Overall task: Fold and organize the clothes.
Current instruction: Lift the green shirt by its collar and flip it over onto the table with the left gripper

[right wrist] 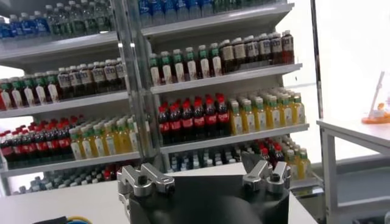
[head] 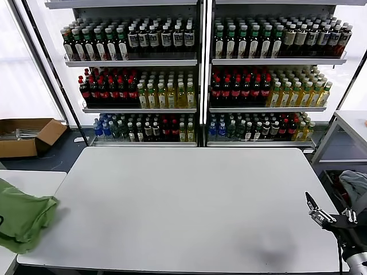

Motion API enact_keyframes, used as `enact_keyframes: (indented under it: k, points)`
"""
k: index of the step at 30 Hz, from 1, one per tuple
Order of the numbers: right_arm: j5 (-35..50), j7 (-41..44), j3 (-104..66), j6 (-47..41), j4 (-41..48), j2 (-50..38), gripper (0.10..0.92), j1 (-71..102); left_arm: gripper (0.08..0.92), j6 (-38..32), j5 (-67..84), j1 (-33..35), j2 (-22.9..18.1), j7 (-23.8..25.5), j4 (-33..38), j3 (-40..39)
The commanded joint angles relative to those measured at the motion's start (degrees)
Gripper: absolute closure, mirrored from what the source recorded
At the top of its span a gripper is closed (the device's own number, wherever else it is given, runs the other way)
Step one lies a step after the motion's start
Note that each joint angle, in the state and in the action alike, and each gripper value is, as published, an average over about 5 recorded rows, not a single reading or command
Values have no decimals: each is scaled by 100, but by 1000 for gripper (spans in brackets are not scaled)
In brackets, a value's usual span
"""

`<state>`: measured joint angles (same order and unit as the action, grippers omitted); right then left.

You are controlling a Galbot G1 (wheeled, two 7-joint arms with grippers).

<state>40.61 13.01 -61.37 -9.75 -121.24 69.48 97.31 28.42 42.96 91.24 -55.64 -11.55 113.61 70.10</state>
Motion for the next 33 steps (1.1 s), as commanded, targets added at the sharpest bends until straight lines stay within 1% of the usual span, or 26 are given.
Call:
enact_keyframes:
  k: [1, 3, 5, 10, 16, 20, 28, 30, 33]
  points:
    - [-7, -3, -3, 10, 28, 33, 203, 9, 880, -178, -1493, 325, -976, -150, 1313, -1614]
    - [-7, -2, -12, 10, 31, 36, 203, 17, 880, -255, -1861, 366, -1178, -308, 1473, -2316]
    - [-7, -2, -26, 10, 50, 32, 203, 15, 880, -309, -2064, 388, -1272, -539, 1601, -3037]
    - [-19, -5, -48, 3, 83, 24, 203, 32, 880, -190, -1815, 213, -1244, -1015, 1752, -4718]
    - [-29, -12, -56, -29, 62, 9, 203, 67, 880, 132, -868, -377, -1132, -1381, 1429, -5880]
    - [-68, -15, 2, -59, 9, 28, 203, 110, 880, 183, -228, -690, -1244, -1556, 1189, -6243]
    - [-280, -17, 357, -173, -160, 56, 203, 76, 875, -198, 431, -1326, -1631, -1642, 933, -6488]
    - [-368, -20, 522, -217, -210, 38, 203, 71, 853, -301, 612, -1376, -1652, -1601, 947, -6534]
    - [-522, -61, 958, -346, -343, -15, 203, 75, 782, -433, 975, -1379, -1646, -1493, 1006, -6554]
